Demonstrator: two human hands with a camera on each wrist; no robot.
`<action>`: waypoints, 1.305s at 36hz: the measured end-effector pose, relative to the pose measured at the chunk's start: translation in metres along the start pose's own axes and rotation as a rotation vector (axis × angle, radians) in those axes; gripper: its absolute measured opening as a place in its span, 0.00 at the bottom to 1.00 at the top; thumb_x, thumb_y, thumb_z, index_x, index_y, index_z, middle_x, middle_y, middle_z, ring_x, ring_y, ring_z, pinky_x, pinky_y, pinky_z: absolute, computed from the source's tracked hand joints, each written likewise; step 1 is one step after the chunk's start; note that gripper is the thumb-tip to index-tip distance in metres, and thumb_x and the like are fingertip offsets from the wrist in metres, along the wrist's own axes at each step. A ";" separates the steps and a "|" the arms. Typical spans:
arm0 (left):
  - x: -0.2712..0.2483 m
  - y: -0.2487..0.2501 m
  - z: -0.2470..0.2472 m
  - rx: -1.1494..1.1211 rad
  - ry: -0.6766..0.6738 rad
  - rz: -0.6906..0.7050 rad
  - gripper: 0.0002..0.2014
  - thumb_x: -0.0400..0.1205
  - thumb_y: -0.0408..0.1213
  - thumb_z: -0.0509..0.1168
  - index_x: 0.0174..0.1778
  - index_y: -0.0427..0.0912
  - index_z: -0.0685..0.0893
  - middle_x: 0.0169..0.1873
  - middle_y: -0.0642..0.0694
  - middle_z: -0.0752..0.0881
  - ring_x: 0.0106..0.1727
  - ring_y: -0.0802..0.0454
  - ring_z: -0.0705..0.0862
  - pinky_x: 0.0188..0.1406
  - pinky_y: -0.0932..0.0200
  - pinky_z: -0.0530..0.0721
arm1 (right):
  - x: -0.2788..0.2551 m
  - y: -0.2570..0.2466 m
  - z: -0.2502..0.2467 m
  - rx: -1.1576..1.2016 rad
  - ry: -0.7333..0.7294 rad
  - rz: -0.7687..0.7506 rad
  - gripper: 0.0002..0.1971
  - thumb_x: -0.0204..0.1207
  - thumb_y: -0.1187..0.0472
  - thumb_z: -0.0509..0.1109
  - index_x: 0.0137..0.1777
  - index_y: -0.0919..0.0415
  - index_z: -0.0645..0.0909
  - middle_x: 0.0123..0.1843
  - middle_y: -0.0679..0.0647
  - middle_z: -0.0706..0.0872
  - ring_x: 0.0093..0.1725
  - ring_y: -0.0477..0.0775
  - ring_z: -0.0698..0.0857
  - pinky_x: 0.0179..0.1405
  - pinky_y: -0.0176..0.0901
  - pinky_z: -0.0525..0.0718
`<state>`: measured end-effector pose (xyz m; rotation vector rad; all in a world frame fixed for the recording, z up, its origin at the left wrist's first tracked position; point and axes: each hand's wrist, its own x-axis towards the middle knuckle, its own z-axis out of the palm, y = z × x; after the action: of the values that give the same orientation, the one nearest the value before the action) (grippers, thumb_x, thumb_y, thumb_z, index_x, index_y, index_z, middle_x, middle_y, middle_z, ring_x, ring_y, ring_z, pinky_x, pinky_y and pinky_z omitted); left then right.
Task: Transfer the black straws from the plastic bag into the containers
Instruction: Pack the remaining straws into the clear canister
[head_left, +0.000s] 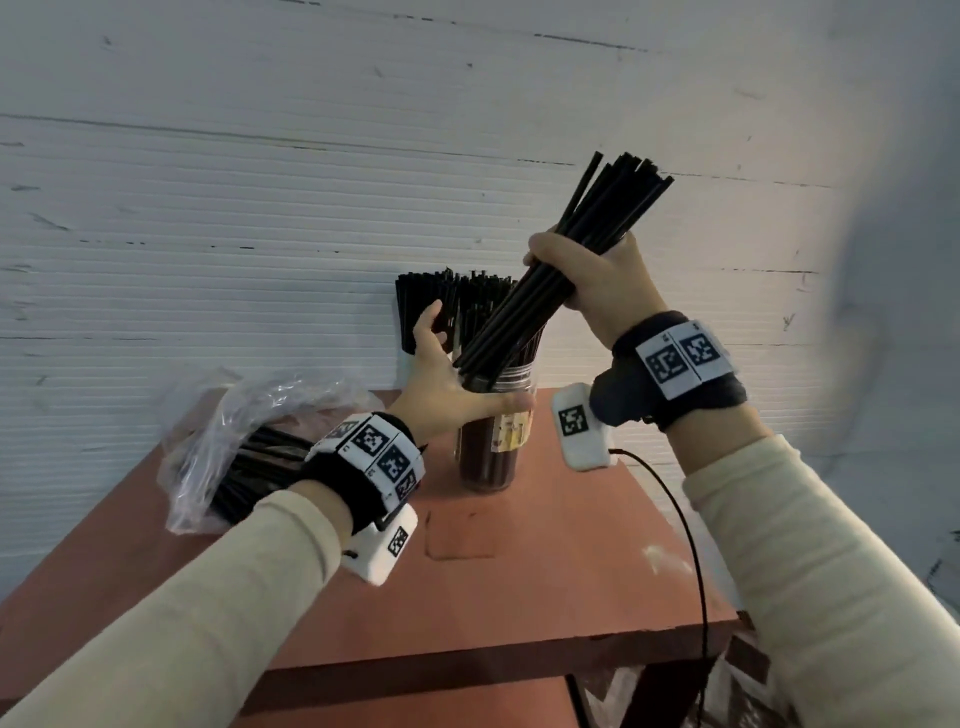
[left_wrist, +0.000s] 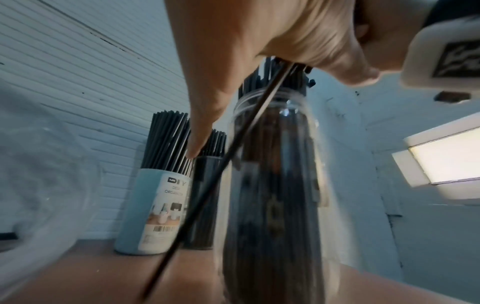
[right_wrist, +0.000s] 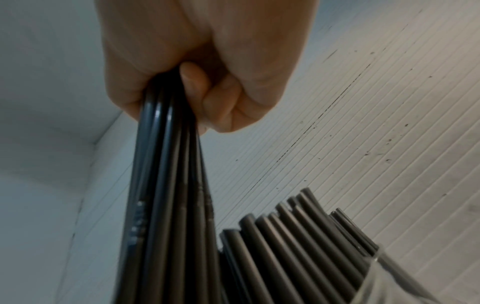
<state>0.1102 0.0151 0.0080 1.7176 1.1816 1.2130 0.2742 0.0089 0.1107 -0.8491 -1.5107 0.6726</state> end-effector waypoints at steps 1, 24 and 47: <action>0.006 -0.002 -0.001 -0.016 -0.018 -0.012 0.74 0.52 0.53 0.83 0.82 0.58 0.34 0.83 0.41 0.53 0.84 0.49 0.56 0.82 0.47 0.59 | 0.004 0.001 -0.002 0.014 0.004 0.006 0.04 0.71 0.62 0.74 0.36 0.60 0.85 0.36 0.54 0.89 0.38 0.55 0.85 0.39 0.53 0.76; 0.044 -0.032 -0.007 0.094 -0.297 0.019 0.48 0.65 0.52 0.82 0.78 0.48 0.66 0.64 0.54 0.84 0.65 0.59 0.82 0.71 0.49 0.79 | 0.060 0.013 -0.003 -0.196 -0.117 0.015 0.05 0.68 0.58 0.75 0.35 0.59 0.86 0.38 0.57 0.89 0.42 0.60 0.86 0.47 0.68 0.85; 0.051 -0.027 -0.009 0.049 -0.360 0.023 0.34 0.69 0.40 0.82 0.69 0.49 0.74 0.58 0.52 0.87 0.60 0.60 0.86 0.59 0.61 0.83 | 0.073 0.016 0.014 -0.301 -0.158 -0.064 0.06 0.73 0.64 0.73 0.35 0.64 0.85 0.35 0.55 0.88 0.35 0.49 0.88 0.37 0.39 0.86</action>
<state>0.1018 0.0726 0.0019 1.8928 0.9817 0.8458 0.2615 0.0786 0.1374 -0.9869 -1.8040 0.4803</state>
